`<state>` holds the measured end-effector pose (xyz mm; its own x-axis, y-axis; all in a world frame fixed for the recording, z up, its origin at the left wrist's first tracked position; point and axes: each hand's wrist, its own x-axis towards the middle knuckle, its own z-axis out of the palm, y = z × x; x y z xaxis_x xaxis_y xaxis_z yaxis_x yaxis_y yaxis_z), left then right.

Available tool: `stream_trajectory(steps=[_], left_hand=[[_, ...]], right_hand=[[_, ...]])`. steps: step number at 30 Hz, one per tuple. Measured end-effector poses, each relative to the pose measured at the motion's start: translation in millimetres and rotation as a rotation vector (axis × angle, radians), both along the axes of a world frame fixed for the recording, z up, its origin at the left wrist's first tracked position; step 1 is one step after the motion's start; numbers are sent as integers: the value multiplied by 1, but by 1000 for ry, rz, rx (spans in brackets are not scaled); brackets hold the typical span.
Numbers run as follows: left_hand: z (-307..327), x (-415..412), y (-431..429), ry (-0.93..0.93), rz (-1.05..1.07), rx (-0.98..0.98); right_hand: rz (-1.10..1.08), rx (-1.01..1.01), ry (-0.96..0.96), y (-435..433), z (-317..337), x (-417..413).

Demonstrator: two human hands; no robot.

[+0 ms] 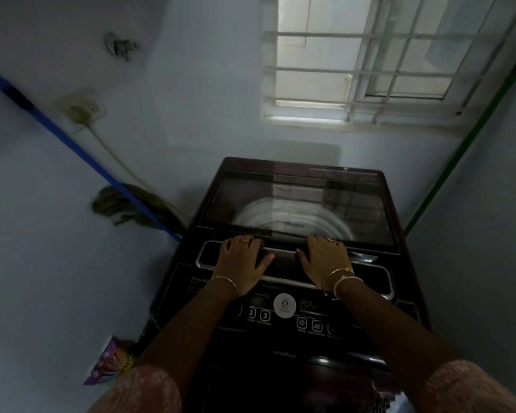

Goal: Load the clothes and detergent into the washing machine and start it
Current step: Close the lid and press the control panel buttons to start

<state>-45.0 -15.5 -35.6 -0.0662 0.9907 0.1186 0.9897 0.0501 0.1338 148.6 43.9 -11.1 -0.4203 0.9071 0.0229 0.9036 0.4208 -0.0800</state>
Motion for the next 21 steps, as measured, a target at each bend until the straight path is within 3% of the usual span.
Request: stream_trajectory(steps=[10, 21], left_hand=[[29, -80, -27, -12, 257, 61], [64, -246, 8, 31, 472, 7]], right_hand=[[374, -42, 141, 26, 36, -114], [544, -85, 171, 64, 48, -283]])
